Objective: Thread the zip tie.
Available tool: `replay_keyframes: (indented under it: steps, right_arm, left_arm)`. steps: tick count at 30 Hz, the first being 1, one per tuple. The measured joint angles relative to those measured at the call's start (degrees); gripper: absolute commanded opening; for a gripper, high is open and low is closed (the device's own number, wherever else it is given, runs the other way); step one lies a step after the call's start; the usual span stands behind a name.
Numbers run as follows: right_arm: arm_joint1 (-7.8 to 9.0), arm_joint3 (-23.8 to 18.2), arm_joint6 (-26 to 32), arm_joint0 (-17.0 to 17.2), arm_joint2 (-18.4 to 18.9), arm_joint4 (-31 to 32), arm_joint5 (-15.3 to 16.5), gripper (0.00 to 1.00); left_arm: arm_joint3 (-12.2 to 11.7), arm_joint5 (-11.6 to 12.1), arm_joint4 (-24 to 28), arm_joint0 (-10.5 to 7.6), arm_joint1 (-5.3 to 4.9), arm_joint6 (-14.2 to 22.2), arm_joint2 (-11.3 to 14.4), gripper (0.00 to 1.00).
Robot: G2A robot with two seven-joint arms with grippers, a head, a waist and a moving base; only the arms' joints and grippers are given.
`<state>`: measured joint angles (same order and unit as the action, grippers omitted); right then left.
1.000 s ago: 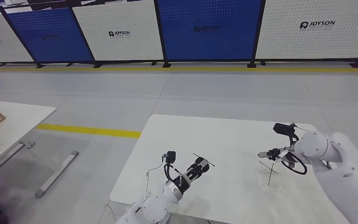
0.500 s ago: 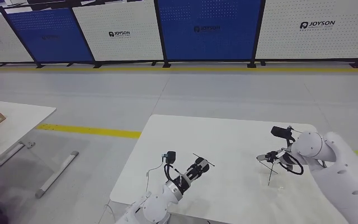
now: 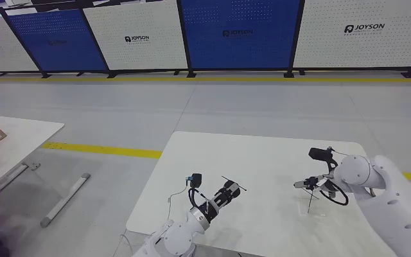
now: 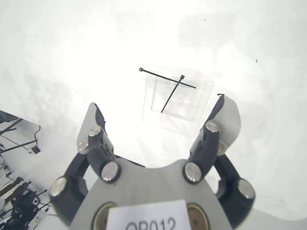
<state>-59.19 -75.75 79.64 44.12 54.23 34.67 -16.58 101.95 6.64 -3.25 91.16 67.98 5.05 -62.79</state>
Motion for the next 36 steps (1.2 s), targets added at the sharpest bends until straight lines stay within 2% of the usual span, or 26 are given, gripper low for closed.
replay_keyframes:
  steps: [8, 10, 11, 12, 13, 15, 18, 20, 22, 24, 26, 36]
  right_arm:
    - [0.12, 0.05, -2.29, 1.33, 0.51, -0.16, 1.44, 1.00]
    - [0.29, -0.26, -2.23, 1.61, 1.06, -0.18, 1.89, 0.83]
    - [0.42, -0.61, -2.11, 1.90, 1.45, -0.19, 2.15, 0.84]
    - [0.52, -0.89, -1.98, 2.13, 1.72, -0.15, 2.29, 0.59]
    - [0.62, -1.17, -1.85, 2.35, 1.95, -0.02, 2.36, 0.48]
    - [0.80, -1.74, -1.53, 2.77, 2.38, 0.34, 2.34, 0.42]
    - [0.95, -1.97, -0.74, 3.04, 2.72, 0.56, 2.25, 0.45]
    - [0.93, -1.48, -0.07, 2.88, 2.87, -0.03, 2.03, 0.43]
    - [0.88, -0.89, 0.04, 2.61, 2.78, -0.28, 2.04, 0.36]
    - [0.84, -0.28, 0.02, 2.29, 2.39, -0.34, 2.07, 0.35]
    - [0.86, 0.28, 0.00, 1.95, 1.83, -0.26, 2.01, 0.24]
    - [0.95, 3.18, 0.00, -0.60, -3.33, -0.35, 0.54, 0.29]
  left_arm:
    - [0.00, 0.00, 0.00, 0.00, 0.00, 0.00, 0.00, 0.00]
    - [0.00, 0.00, 0.00, 0.00, 0.00, 0.00, 0.00, 0.00]
    - [0.00, 0.00, 0.00, 0.00, 0.00, 0.00, 0.00, 0.00]
    - [0.00, 0.00, 0.00, 0.00, 0.00, 0.00, 0.00, 0.00]
    - [0.00, 0.00, 0.00, 0.00, 0.00, 0.00, 0.00, 0.00]
    - [0.00, 0.00, 0.00, 0.00, 0.00, 0.00, 0.00, 0.00]
    - [0.00, 0.00, 0.00, 0.00, 0.00, 0.00, 0.00, 0.00]
    - [0.00, 0.00, 0.00, 0.00, 0.00, 0.00, 0.00, 0.00]
    - [0.00, 0.00, 0.00, 0.00, 0.00, 0.00, 0.00, 0.00]
    - [0.00, 0.00, 0.00, 0.00, 0.00, 0.00, 0.00, 0.00]
    - [0.00, 0.00, 0.00, 0.00, 0.00, 0.00, 0.00, 0.00]
    - [0.00, 0.00, 0.00, 0.00, 0.00, 0.00, 0.00, 0.00]
